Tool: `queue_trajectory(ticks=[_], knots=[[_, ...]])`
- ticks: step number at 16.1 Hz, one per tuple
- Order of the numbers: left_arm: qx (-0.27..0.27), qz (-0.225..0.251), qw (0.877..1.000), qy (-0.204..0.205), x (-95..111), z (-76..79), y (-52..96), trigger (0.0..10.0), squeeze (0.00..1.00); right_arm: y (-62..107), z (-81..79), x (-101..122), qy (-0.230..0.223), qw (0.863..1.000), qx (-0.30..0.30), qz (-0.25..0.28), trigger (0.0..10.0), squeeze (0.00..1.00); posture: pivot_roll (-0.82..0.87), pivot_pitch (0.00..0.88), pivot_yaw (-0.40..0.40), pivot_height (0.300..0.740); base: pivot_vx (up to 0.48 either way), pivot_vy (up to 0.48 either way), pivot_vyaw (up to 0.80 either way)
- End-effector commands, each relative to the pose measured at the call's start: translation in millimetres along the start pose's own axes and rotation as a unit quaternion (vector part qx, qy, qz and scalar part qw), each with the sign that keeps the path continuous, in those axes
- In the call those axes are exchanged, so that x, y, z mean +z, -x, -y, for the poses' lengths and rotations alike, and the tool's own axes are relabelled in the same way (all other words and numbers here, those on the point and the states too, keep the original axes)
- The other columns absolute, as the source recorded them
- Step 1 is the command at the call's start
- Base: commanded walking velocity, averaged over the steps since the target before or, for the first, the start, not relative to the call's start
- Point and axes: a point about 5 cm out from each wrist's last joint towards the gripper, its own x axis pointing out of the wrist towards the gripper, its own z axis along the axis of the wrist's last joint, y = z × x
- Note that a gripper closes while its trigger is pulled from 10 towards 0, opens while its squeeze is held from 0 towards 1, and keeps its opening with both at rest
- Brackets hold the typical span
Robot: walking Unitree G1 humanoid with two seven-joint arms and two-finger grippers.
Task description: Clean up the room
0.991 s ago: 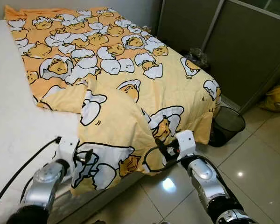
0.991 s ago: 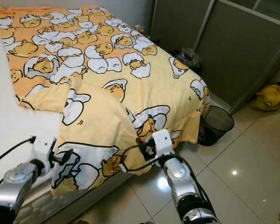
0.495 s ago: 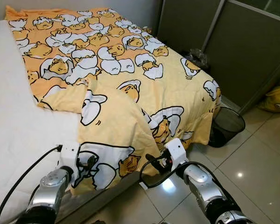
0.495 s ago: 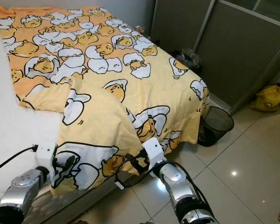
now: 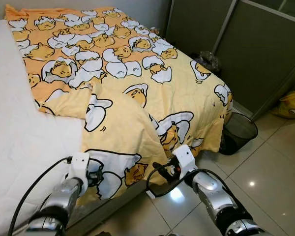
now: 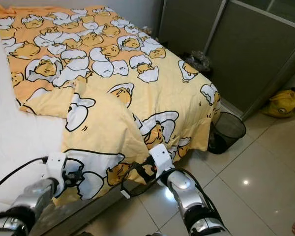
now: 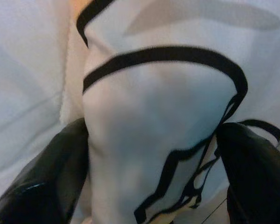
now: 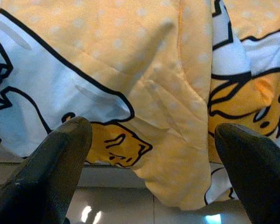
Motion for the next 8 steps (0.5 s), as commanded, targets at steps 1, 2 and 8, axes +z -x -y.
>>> queue_trajectory(ticks=[1,2,8], knots=[[0.004,0.004,1.000,0.004,5.1,2.8,-1.9,0.0,0.00,-0.5,0.5,-0.1,0.002,1.000,0.008,-0.007,10.0,0.00,0.07,0.000,-0.096,0.740,0.000,0.000,0.00],[0.005,0.021,1.000,0.001,16.0,4.8,-3.8,0.0,0.00,-1.5,1.1,1.7,0.003,1.000,0.007,-0.006,10.0,0.00,0.07,0.000,-0.096,0.740,0.000,0.000,0.00],[-0.030,0.038,0.998,-0.032,23.5,24.3,-7.4,0.0,0.00,-1.7,5.1,5.6,0.001,1.000,-0.010,0.005,10.0,0.00,0.06,0.000,-0.092,0.740,0.000,0.000,0.00]])
